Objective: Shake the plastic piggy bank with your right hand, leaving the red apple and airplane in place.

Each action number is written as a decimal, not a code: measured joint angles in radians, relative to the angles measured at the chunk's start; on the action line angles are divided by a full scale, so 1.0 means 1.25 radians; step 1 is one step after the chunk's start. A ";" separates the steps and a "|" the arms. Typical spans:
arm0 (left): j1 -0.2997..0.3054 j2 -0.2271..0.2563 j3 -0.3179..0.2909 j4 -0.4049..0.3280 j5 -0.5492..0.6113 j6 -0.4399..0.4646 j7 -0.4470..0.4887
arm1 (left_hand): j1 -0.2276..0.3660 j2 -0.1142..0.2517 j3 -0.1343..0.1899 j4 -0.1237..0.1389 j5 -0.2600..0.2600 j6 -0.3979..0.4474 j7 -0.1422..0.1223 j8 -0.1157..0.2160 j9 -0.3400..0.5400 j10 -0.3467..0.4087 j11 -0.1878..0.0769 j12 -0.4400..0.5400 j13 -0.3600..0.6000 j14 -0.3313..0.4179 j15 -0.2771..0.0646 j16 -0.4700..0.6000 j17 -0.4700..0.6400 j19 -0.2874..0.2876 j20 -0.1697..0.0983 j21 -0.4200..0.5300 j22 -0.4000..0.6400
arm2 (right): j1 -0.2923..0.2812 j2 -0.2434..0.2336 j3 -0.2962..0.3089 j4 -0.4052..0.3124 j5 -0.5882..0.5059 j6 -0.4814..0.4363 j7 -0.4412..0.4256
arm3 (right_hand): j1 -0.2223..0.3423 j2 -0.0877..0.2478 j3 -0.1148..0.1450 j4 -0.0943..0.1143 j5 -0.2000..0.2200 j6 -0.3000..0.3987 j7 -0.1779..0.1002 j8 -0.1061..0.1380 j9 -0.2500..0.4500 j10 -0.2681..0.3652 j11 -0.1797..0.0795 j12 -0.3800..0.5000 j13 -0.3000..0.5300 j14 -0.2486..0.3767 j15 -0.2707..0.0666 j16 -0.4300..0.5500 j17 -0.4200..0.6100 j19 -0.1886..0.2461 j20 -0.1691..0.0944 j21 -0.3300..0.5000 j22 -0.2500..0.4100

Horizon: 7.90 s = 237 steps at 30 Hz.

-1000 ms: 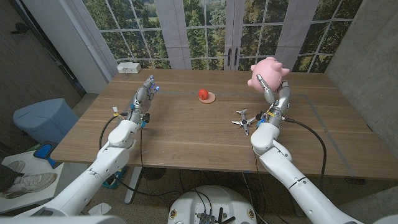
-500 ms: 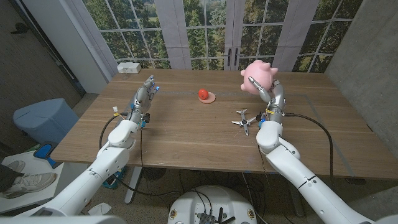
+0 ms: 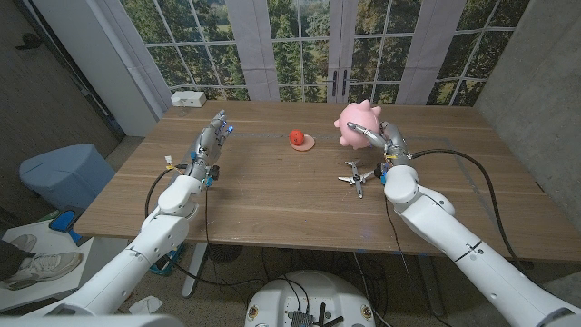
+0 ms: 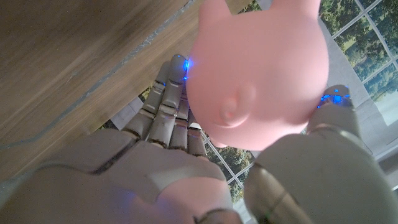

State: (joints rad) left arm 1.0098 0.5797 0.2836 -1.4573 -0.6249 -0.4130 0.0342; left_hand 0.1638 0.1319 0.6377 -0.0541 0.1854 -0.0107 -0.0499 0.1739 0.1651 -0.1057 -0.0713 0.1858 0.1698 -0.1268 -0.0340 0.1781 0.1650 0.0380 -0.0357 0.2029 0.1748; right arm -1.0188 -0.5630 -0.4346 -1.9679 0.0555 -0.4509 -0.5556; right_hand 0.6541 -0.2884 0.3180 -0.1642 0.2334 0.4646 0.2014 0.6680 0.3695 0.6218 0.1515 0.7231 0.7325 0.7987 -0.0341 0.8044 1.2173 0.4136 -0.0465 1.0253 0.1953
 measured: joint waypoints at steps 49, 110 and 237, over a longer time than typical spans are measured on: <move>-0.006 -0.002 -0.001 0.005 0.003 0.001 0.004 | 0.000 0.000 0.000 0.000 0.000 0.000 0.000 0.000 0.000 0.000 0.000 0.000 0.000 0.000 0.000 0.000 0.000 0.000 0.000 0.000 0.000 | -0.031 0.202 0.020 0.186 -0.100 0.331 -0.394 | 0.000 0.000 0.000 0.000 -0.004 0.000 0.000 -0.004 0.000 0.005 0.004 -0.001 0.000 0.000 0.000 0.000 0.002 -0.007 0.002 0.038 -0.004; -0.027 -0.006 0.002 0.036 -0.007 0.005 -0.012 | 0.000 0.000 0.000 0.000 0.000 0.000 0.000 0.000 0.000 0.000 0.000 0.000 0.000 0.000 0.000 0.000 0.000 0.000 0.000 0.000 0.000 | 0.053 0.003 -0.042 0.040 0.025 -0.013 -0.054 | 0.000 0.000 0.000 0.000 -0.005 0.013 0.002 -0.013 0.000 0.008 -0.003 -0.007 0.000 0.001 0.001 -0.003 0.002 -0.023 0.003 0.069 -0.007; -0.018 -0.015 0.006 0.023 0.005 -0.007 0.003 | 0.005 0.005 0.000 0.000 0.000 0.000 0.000 0.000 0.000 -0.003 0.003 0.000 0.000 0.000 0.000 0.000 0.000 0.007 0.001 0.000 0.000 | -0.017 0.162 0.011 0.161 -0.102 0.262 -0.357 | 0.000 0.000 0.000 0.000 -0.003 0.017 0.000 -0.025 0.000 0.010 -0.001 -0.027 0.011 0.002 0.001 -0.012 0.003 -0.041 0.004 0.109 -0.011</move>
State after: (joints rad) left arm 0.9870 0.5608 0.2913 -1.4287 -0.6188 -0.4219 0.0379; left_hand 0.1702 0.1384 0.6377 -0.0540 0.1854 -0.0107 -0.0499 0.1739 0.1651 -0.1093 -0.0677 0.1858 0.1698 -0.1267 -0.0340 0.1781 0.1650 0.0470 -0.0341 0.2029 0.1747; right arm -1.0397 -0.3602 -0.4204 -1.7663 -0.0720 -0.1233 -1.0019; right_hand 0.6541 -0.2883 0.3181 -0.1642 0.2299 0.4862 0.2016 0.6366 0.3697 0.6344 0.1496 0.6896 0.7463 0.8008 -0.0324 0.7895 1.2205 0.3622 -0.0410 1.1617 0.1816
